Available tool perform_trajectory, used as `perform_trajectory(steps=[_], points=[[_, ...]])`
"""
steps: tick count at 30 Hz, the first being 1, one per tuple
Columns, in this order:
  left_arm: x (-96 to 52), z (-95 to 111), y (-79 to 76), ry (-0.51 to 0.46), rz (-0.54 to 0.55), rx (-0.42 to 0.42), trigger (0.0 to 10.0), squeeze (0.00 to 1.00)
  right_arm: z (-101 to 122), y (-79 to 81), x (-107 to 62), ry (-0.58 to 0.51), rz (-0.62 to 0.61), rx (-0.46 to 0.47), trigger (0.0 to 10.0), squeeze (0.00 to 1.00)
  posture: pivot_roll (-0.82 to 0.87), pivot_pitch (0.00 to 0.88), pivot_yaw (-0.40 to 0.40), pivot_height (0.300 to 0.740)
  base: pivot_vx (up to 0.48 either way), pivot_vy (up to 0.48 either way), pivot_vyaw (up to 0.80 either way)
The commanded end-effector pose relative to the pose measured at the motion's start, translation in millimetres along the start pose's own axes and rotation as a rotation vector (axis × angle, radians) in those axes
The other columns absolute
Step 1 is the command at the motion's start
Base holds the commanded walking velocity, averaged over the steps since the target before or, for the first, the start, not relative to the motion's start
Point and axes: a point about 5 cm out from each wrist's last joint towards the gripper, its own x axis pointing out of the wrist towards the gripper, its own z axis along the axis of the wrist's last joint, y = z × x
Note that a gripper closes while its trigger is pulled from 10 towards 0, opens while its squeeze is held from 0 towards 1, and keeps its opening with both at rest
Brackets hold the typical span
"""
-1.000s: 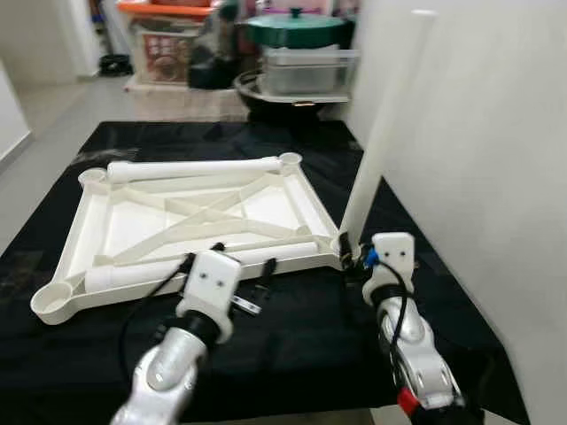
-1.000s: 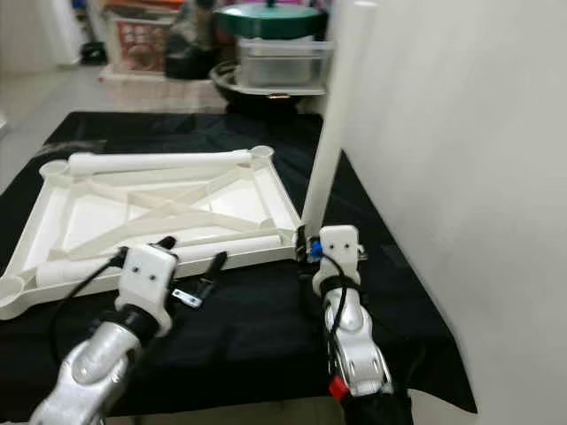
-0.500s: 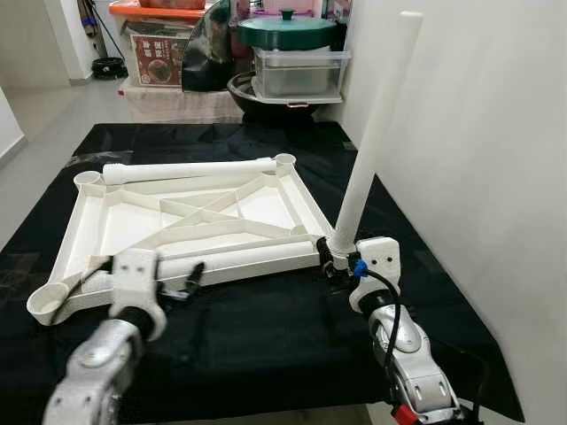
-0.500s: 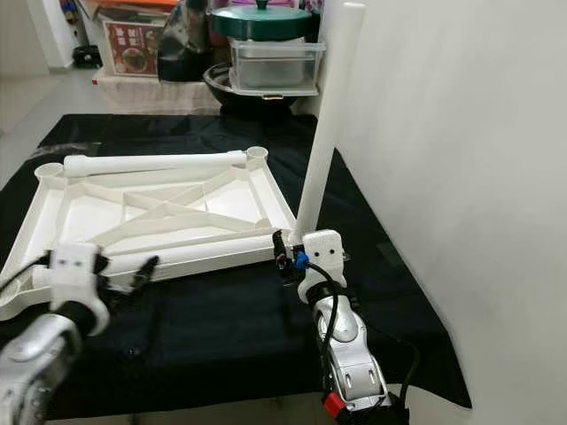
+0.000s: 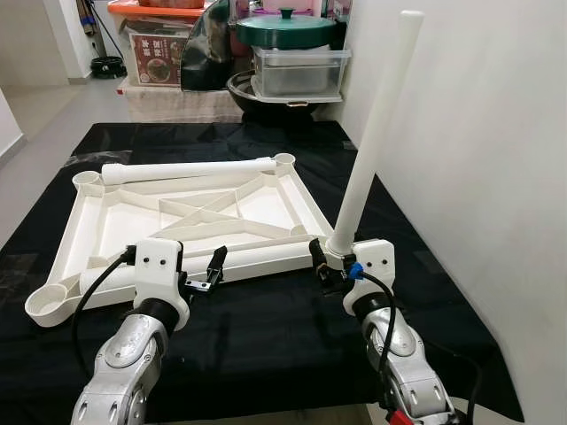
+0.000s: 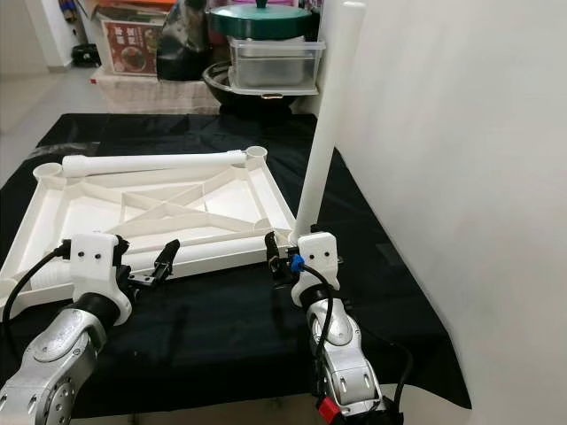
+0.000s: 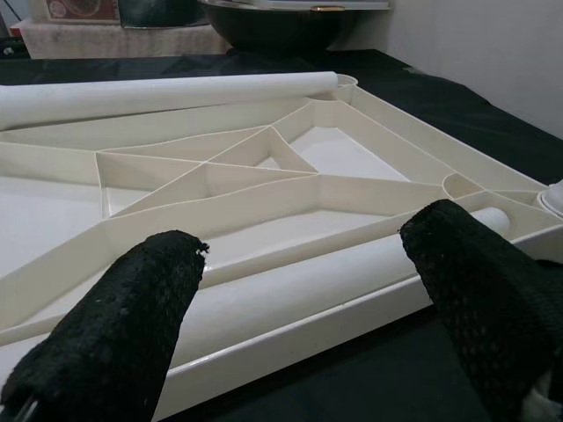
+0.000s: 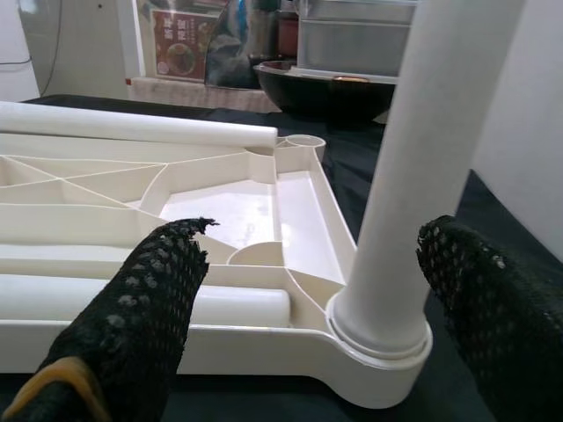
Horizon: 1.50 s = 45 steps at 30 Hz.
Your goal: Building children table
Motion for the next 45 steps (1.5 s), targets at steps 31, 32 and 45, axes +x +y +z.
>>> perform_trajectory(steps=[31, 32, 45], points=[[13.6, 9.7, 18.1, 0.060, 0.029, -0.066, 10.0, 0.00, 11.6, 7.1, 3.5, -0.011, -0.013, 0.032, 10.0, 0.00, 0.10, 0.000, -0.055, 0.740, 0.000, 0.210, 0.00], [13.6, 9.7, 18.1, 0.060, 0.029, -0.066, 10.0, 0.00, 11.6, 7.1, 3.5, -0.011, -0.013, 0.032, 10.0, 0.00, 0.10, 0.000, -0.055, 0.740, 0.000, 0.000, 0.00], [22.9, 11.6, 45.7, 0.270, -0.135, -0.316, 10.0, 0.00, 25.7, 2.6, 15.3, -0.030, -0.068, 0.016, 10.0, 0.00, 0.12, 0.024, -0.030, 0.740, 0.000, 0.000, 0.00]])
